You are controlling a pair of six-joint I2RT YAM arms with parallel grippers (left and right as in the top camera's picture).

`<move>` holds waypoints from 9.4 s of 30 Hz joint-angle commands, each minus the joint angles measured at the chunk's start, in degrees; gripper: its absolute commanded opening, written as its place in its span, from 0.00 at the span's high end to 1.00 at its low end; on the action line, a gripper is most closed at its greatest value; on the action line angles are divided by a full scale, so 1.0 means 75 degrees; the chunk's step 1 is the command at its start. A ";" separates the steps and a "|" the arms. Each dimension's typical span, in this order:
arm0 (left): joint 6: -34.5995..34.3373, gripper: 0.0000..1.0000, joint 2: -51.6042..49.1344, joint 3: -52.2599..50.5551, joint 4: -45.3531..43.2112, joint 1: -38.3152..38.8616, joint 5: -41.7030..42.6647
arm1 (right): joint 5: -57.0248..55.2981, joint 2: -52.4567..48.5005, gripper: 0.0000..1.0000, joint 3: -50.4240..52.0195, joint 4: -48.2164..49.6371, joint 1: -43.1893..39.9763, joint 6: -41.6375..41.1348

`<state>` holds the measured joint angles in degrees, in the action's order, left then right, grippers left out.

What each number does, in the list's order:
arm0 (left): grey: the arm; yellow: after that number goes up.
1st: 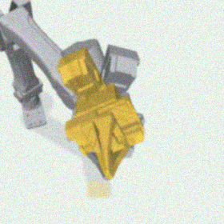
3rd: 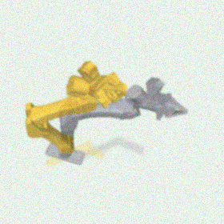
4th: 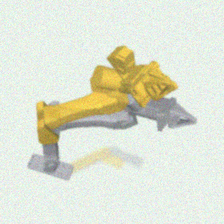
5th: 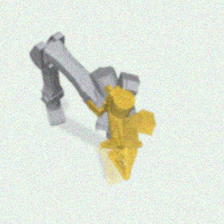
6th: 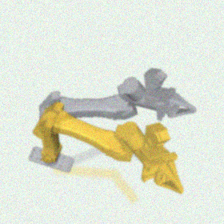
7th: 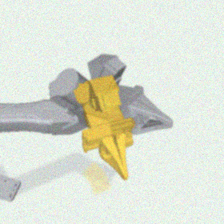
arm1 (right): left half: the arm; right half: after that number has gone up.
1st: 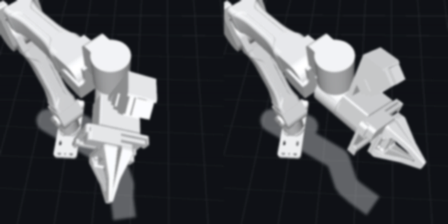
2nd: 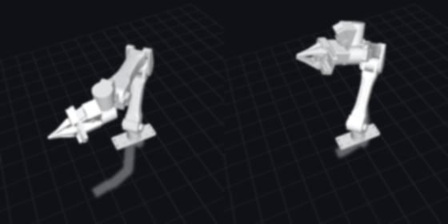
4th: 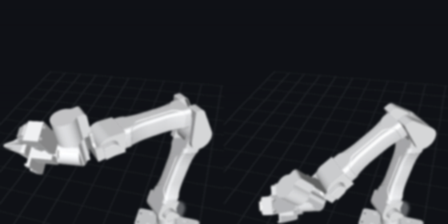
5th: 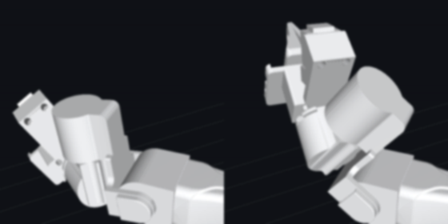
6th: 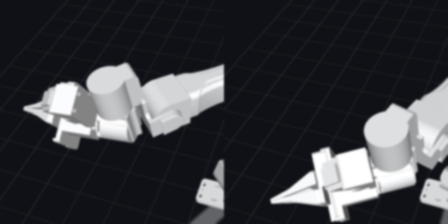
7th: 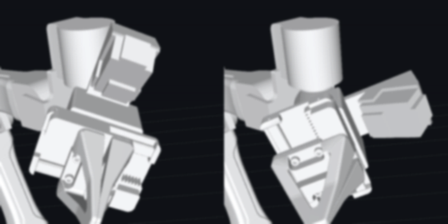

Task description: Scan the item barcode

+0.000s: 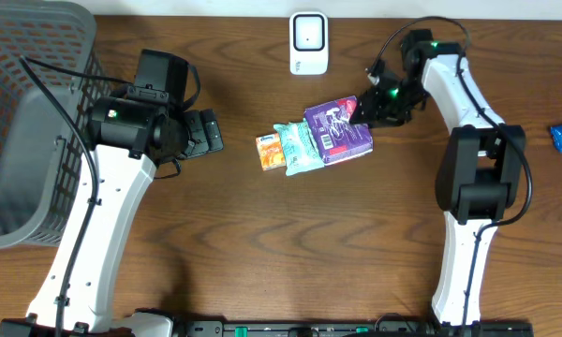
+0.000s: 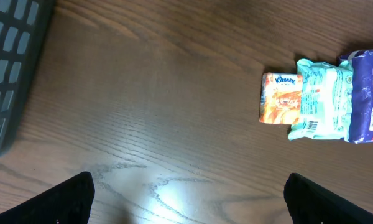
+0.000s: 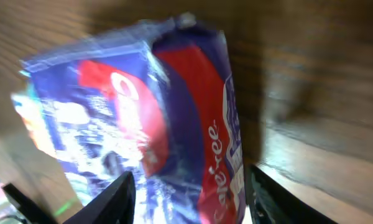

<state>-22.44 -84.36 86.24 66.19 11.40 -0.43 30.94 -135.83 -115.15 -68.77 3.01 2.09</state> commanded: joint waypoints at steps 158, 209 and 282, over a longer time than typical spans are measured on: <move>0.0047 0.02 0.0017 0.0058 0.0029 -0.0032 -0.0157 | -0.6024 0.0615 0.93 -0.1722 0.1880 -0.3523 -0.3005; 0.0047 0.02 0.0017 0.0058 0.0029 -0.0032 -0.0154 | 0.0866 0.1507 0.53 0.3876 0.4179 0.1757 -0.2617; 0.0047 0.02 0.0017 0.0058 0.0029 -0.0032 -0.0154 | -0.7766 0.2113 0.69 0.3768 0.2634 0.3092 -0.2734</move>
<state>-22.44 -84.36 86.24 66.19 11.40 -0.43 -32.18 -119.61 -86.19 -49.28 25.45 -17.69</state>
